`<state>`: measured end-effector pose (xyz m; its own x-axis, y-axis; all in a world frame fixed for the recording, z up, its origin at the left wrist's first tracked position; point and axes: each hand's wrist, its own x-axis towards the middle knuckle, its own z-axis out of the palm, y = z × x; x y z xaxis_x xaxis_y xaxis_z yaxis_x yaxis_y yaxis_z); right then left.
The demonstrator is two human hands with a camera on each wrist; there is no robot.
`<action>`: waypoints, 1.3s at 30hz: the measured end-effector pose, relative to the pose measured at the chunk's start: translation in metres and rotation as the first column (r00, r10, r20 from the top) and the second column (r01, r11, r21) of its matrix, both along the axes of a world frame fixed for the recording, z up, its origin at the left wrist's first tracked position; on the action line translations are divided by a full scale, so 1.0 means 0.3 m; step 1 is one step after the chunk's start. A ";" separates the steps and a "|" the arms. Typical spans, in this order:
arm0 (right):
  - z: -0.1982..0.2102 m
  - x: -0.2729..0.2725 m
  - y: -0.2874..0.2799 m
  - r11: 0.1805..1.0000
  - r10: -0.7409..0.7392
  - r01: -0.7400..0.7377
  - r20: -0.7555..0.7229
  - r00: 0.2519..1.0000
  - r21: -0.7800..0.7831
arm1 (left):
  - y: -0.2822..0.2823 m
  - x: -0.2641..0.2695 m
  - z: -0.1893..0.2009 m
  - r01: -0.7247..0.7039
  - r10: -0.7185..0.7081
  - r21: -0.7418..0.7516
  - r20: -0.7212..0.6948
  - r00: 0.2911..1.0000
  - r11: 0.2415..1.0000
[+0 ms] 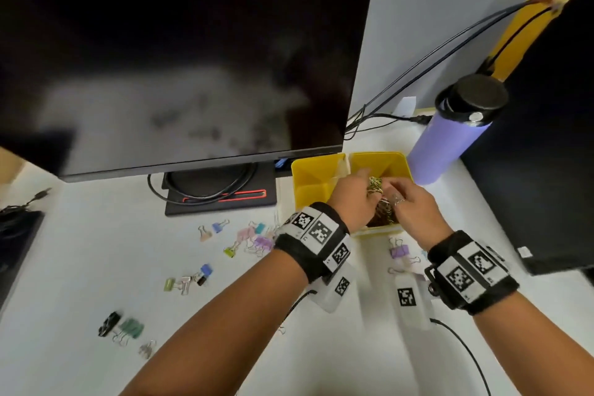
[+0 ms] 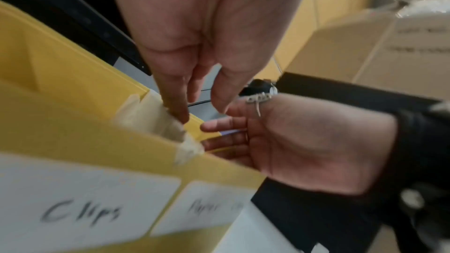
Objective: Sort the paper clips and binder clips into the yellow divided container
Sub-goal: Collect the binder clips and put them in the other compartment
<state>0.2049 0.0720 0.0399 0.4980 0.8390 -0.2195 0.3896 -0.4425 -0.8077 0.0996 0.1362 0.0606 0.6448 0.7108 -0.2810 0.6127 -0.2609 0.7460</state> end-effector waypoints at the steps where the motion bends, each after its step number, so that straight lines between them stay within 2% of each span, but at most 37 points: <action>1: 0.005 -0.011 -0.006 0.999 0.023 -0.024 0.038 0.999 0.030 | -0.015 -0.004 -0.005 -0.003 0.002 0.029 0.020 1.000 1.000; 4: 0.006 -0.038 -0.015 0.995 0.035 -0.046 0.120 0.992 0.093 | -0.055 -0.023 0.020 0.019 -0.027 0.098 0.086 0.996 0.995; 6: -0.002 -0.049 -0.019 0.987 -0.005 -0.014 0.118 0.993 0.160 | -0.057 -0.080 0.049 -0.066 0.036 0.158 0.186 0.982 0.985; 8: -0.001 -0.076 -0.031 0.968 -0.011 -0.032 0.171 0.985 0.247 | -0.037 -0.200 0.047 -0.191 0.127 0.273 0.238 0.963 0.943; 9: 0.009 -0.104 -0.040 0.953 0.008 -0.074 0.218 0.976 0.293 | -0.019 -0.280 0.026 -0.235 0.182 0.317 0.190 0.965 0.919; 10: 0.021 -0.140 -0.049 0.931 0.049 -0.137 0.254 0.966 0.339 | -0.001 -0.365 -0.001 -0.260 0.247 0.347 0.081 0.966 0.901; 12: 0.040 -0.231 -0.065 0.870 0.214 -0.315 0.286 0.934 0.379 | 0.033 -0.526 -0.063 -0.289 0.380 0.356 -0.221 0.898 0.889; 14: 0.035 -0.339 -0.073 0.786 0.485 -0.554 0.281 0.828 0.274 | 0.047 -0.630 -0.124 -0.345 0.438 0.282 -0.419 0.796 0.896; 16: -0.015 -0.449 -0.054 0.647 0.716 -0.761 0.306 0.627 0.046 | 0.051 -0.670 -0.180 -0.349 0.394 0.186 -0.511 0.764 0.918; 18: -0.105 -0.542 -0.015 0.547 0.790 -0.829 0.399 0.465 -0.118 | 0.053 -0.681 -0.216 -0.346 0.375 0.159 -0.532 0.759 0.925; 20: -0.183 -0.595 0.026 0.445 0.850 -0.850 0.432 0.302 -0.281 | 0.061 -0.685 -0.237 -0.373 0.396 0.152 -0.510 0.764 0.915; 22: -0.228 -0.610 0.042 0.372 0.881 -0.841 0.435 0.186 -0.394 | 0.062 -0.689 -0.242 -0.412 0.422 0.132 -0.476 0.771 0.902; 23: -0.231 -0.606 0.034 0.370 0.874 -0.834 0.458 0.163 -0.409 | 0.056 -0.695 -0.241 -0.441 0.446 0.120 -0.444 0.777 0.889; 26: -0.215 -0.564 -0.024 0.387 0.844 -0.851 0.508 0.172 -0.355 | 0.017 -0.735 -0.227 -0.511 0.534 0.160 -0.320 0.783 0.845; 29: -0.207 -0.527 -0.089 0.393 0.823 -0.860 0.541 0.172 -0.325 | -0.025 -0.784 -0.223 -0.497 0.539 0.210 -0.272 0.798 0.842; 33: -0.220 -0.506 -0.135 0.397 0.812 -0.858 0.560 0.164 -0.325 | -0.046 -0.808 -0.243 -0.435 0.473 0.186 -0.325 0.819 0.881; 37: -0.206 -0.454 -0.177 0.389 0.837 -0.861 0.517 0.181 -0.329 | -0.046 -0.806 -0.246 -0.381 0.429 0.198 -0.387 0.816 0.903; 39: -0.190 -0.425 -0.199 0.428 0.828 -0.835 0.520 0.209 -0.346 | -0.042 -0.797 -0.239 -0.352 0.421 0.236 -0.414 0.807 0.906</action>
